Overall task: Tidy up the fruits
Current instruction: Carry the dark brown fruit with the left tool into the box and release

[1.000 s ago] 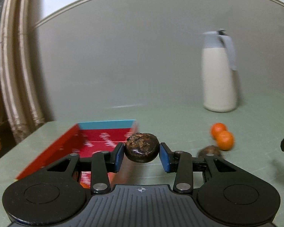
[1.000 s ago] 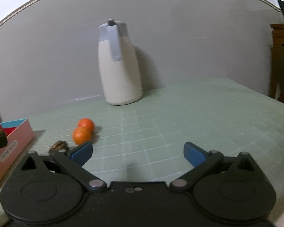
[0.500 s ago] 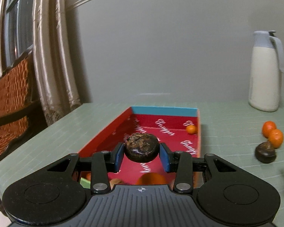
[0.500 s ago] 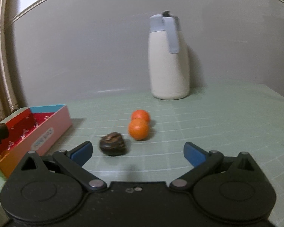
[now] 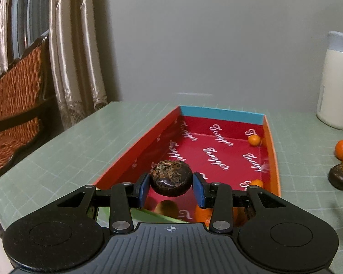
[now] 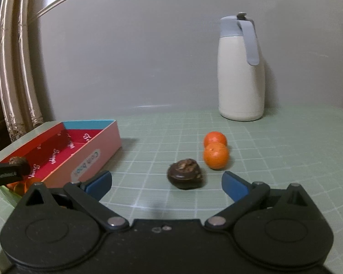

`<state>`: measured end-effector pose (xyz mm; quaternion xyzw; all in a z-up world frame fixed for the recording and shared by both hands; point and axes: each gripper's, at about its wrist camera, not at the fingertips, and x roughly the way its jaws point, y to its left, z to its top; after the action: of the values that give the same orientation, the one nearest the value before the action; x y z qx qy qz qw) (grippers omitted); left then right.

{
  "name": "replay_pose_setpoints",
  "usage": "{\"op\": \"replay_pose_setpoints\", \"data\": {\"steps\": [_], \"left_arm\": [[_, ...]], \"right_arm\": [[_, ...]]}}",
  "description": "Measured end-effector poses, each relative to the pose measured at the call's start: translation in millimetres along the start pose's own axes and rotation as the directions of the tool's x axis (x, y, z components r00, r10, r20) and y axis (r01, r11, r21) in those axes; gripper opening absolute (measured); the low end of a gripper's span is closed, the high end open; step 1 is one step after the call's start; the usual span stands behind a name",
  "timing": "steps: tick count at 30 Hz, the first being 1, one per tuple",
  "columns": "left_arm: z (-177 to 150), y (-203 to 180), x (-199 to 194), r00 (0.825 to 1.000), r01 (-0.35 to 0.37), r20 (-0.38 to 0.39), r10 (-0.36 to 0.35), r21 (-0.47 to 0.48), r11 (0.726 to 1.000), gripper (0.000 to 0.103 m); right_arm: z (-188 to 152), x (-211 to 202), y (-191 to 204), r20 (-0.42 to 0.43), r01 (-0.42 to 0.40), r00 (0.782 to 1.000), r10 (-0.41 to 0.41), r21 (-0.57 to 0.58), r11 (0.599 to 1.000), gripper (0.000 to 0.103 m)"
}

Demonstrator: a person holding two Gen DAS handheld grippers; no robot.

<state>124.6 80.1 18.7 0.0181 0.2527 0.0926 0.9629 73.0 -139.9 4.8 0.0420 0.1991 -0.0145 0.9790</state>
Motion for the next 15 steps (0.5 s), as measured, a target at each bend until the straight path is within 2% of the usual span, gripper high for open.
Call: {"op": "replay_pose_setpoints", "data": {"steps": [15], "left_arm": [[-1.3, 8.0, -3.1, 1.000, 0.003, 0.001, -0.003, 0.006, 1.000, 0.042]], "right_arm": [[1.8, 4.8, 19.0, -0.007, -0.025, 1.000, 0.024, -0.020, 1.000, 0.103]]}}
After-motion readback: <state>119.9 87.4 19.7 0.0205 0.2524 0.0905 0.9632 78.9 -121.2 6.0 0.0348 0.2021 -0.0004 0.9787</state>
